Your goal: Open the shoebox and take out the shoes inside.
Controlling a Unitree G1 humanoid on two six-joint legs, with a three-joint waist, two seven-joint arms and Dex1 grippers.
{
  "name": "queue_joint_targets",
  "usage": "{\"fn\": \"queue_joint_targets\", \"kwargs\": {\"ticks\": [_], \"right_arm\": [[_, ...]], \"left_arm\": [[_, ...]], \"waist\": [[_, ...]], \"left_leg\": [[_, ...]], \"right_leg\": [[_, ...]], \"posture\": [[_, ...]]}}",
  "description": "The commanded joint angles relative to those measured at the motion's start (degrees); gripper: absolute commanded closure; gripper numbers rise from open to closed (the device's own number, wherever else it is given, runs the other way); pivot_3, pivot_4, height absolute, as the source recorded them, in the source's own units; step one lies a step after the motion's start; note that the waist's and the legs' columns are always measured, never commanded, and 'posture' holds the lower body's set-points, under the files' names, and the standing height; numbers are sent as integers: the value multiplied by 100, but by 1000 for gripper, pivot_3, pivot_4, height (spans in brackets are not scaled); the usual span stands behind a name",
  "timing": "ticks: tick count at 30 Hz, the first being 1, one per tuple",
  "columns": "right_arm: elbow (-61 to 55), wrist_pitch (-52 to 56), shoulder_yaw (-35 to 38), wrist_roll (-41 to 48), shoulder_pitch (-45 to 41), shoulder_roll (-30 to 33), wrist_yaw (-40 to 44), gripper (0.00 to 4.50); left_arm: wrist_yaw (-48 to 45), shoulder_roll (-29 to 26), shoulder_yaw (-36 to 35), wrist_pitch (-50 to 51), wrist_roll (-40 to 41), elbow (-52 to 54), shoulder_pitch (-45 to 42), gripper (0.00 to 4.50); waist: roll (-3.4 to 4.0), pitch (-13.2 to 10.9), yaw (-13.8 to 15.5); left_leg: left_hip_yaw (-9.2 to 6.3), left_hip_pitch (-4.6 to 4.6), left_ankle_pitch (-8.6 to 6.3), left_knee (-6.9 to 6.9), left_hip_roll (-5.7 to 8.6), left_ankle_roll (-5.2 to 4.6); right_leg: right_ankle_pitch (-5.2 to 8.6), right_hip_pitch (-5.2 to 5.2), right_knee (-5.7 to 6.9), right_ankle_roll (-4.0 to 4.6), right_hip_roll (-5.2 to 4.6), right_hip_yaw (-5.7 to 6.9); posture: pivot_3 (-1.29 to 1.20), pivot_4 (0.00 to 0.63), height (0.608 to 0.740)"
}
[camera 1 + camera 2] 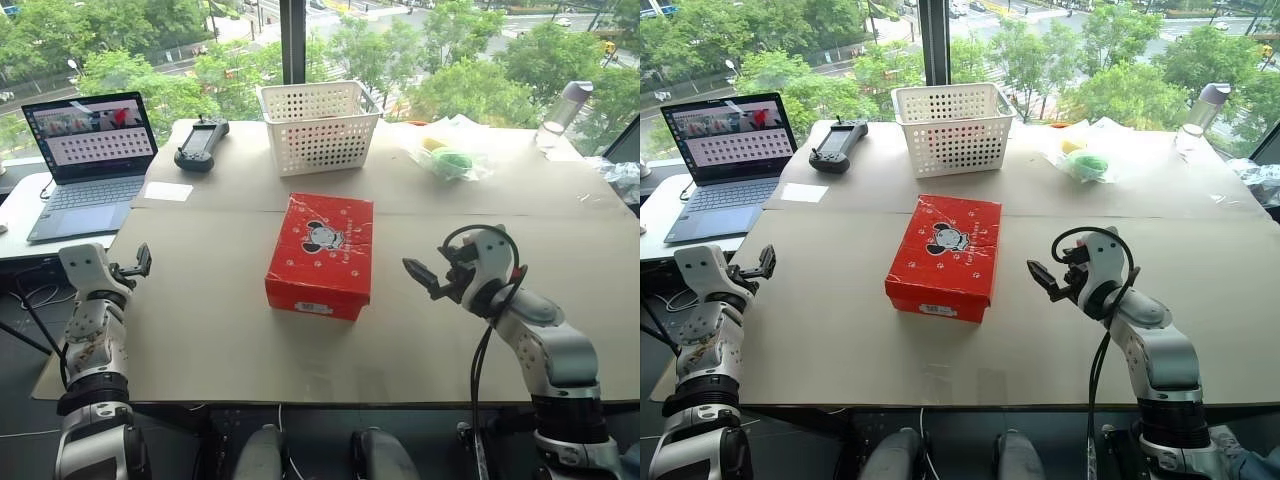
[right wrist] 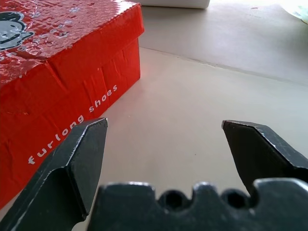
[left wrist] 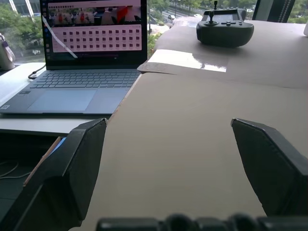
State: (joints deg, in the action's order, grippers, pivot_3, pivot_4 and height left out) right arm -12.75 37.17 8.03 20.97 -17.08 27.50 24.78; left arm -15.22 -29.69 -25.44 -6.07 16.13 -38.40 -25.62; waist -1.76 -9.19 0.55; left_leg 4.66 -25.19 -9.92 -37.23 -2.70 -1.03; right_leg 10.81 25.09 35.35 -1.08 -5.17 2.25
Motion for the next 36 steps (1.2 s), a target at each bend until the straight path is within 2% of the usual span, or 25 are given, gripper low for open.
{"fn": "queue_joint_targets", "kwargs": {"ticks": [1, 6, 10, 15, 17, 18, 21, 22, 29, 30, 36], "right_arm": [[-58, -193, 199, -45, 23, 48, -48, 0], [14, -189, 327, -94, 92, 111, -109, 0], [90, -194, 367, -128, 115, 307, 14, 0], [79, -125, 64, 14, 21, 715, 755, 0], [-155, -80, -232, 213, 31, 1013, 1488, 0], [-238, -80, -365, 286, 15, 1141, 1790, 509], [-113, -252, -755, 266, -280, 1367, 2407, 1375], [30, -316, -867, 227, -441, 1379, 2549, 1825], [842, -762, -1241, -229, -914, 1339, 2818, 4133], [909, -793, -1259, -259, -953, 1308, 2822, 4462], [1371, -989, -1628, -650, -1293, 842, 2621, 4462]], "left_arm": [[-173, 24, 74, 23, 74, 266, -35, 49], [-902, 32, 323, 408, 242, 339, -112, 49], [-2283, -137, 868, 836, 419, 857, -27, 49], [-3762, -680, 1510, 1195, 424, 1621, 5, 49], [-4344, -987, 1666, 1218, 397, 1606, -115, 569], [-4599, -1109, 1734, 1212, 384, 1568, -183, 703], [-5138, -1301, 1928, 1216, 330, 1357, -461, 1760], [-5289, -1334, 2003, 1191, 282, 1258, -568, 2263], [-5562, -1304, 2157, 1056, 108, 941, -858, 4500], [-5562, -1289, 2167, 1049, 101, 947, -855, 4500], [-5420, -1058, 2400, 975, -160, 974, -836, 4500]], "waist": [[0, 0, 0], [0, 0, 11], [0, 0, 7], [0, 0, -19], [1, 0, -63], [1, 0, -85], [1, 0, -113], [1, 0, -116], [-1, -2, -104], [-2, -2, -100], [-1, -2, -111]], "left_leg": [[0, 0, 0, 0, 0, 0], [1, 0, 0, -2, 3, 0], [2, 0, 0, -2, 3, 0], [2, 0, 0, -3, 3, 0], [4, 0, 0, -3, 0, 0], [4, 1, 0, -2, -2, 0], [0, 1, 0, -2, -6, 0], [0, 2, 0, -3, -6, 0], [1, 0, 0, -21, -4, 0], [1, 0, 0, -21, -2, 0], [2, -1, 0, -27, -1, 0]], "right_leg": [[0, 0, 0, 0, 0, 0], [0, -2, 1, 0, -2, 1], [0, -1, 1, 0, 0, 0], [3, 1, 4, 4, 2, -2], [8, 3, 4, 10, 4, -5], [12, 4, 5, 11, 5, -6], [28, 6, 9, 4, 13, -6], [31, 7, 12, 1, 12, -6], [42, 6, 24, 4, 7, -6], [36, 9, 33, 1, 4, -6], [31, 15, 48, -4, 8, -5]], "posture": [[0, 150, 733], [0, 150, 733], [0, 150, 733], [0, 150, 733], [0, 150, 733], [0, 150, 733], [0, 150, 733], [0, 150, 733], [0, 150, 733], [0, 150, 733], [0, 150, 733]]}}
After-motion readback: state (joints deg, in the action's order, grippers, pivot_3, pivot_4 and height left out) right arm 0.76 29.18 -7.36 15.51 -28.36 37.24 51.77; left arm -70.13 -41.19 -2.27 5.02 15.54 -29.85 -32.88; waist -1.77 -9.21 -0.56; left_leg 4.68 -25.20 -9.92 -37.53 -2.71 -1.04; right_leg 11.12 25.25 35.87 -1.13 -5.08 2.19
